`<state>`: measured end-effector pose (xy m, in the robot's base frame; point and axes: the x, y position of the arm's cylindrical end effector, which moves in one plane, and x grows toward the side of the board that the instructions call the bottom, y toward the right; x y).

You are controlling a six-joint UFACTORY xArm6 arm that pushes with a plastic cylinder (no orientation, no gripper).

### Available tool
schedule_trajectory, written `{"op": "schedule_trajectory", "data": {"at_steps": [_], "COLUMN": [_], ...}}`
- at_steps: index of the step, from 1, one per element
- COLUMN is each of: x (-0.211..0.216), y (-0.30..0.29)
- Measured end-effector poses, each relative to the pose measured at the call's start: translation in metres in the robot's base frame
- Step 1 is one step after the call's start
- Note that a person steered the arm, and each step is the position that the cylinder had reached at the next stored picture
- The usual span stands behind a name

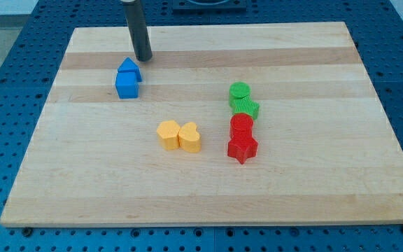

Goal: Place the arm diagonal to the green circle

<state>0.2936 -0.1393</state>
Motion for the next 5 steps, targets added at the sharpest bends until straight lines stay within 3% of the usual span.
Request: {"op": "schedule_trajectory", "data": {"at_steps": [2, 5], "x": [0.008, 0.008], "y": [0.0, 0.058]}}
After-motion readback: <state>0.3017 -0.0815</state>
